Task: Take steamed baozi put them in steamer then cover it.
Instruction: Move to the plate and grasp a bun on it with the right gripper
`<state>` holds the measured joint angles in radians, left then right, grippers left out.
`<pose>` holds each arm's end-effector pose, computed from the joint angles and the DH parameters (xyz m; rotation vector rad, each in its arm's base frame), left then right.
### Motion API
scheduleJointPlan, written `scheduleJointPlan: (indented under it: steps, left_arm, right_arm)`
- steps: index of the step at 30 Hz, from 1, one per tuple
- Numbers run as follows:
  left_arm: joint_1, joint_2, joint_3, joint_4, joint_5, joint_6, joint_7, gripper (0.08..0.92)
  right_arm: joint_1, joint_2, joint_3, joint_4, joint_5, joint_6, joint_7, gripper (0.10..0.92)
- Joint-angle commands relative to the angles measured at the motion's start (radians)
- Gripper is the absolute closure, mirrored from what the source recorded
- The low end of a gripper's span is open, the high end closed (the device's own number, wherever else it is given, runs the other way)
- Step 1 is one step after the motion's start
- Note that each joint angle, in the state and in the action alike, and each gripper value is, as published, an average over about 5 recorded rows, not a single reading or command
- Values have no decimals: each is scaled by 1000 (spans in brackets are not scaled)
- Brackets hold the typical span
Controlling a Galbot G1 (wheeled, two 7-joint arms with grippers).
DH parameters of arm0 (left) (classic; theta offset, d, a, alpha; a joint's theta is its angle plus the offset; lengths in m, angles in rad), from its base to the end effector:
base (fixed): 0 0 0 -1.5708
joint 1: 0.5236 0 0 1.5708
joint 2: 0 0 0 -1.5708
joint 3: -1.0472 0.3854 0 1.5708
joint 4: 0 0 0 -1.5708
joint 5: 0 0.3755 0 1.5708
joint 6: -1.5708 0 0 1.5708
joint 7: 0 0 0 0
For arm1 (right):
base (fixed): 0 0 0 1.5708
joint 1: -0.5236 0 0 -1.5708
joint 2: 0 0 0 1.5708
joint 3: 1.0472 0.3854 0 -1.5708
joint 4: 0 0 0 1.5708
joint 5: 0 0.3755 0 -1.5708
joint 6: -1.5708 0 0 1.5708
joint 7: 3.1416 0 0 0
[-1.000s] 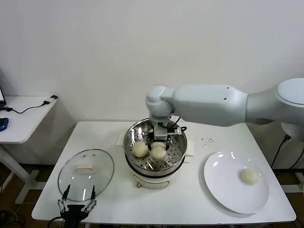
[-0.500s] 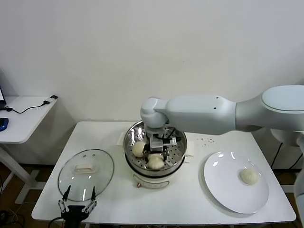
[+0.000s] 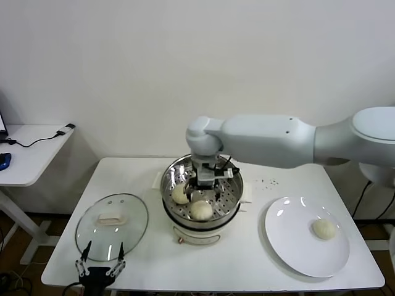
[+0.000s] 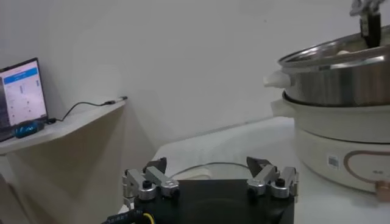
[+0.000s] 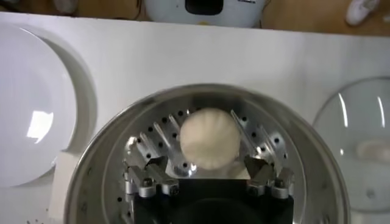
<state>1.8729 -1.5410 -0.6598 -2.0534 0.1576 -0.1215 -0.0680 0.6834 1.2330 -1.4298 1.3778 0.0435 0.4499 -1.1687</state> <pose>0.0693 0.0514 -0.3844 0.1676 -2.8925 -0.3997 0.5598 0.1710 -0.0491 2.1600 -0.1927 2.2277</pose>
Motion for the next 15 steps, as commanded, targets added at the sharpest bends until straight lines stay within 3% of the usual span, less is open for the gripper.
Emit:
scheduleJointPlan:
  steps: [1,8,15]
  left_arm:
    - [4,-2,3,-4,1,-1,-1,177]
    - [1,-6,11,-19,4,1,0,177]
    - [4,-5,12,-24,5,-1,0,177]
  right_arm:
    - [189,-214,-142,-16,281,-301,149,203]
    - [196,-461,-191,27,472,-655,151,203]
    - [54,-684,-108,48,460,-752,134,203]
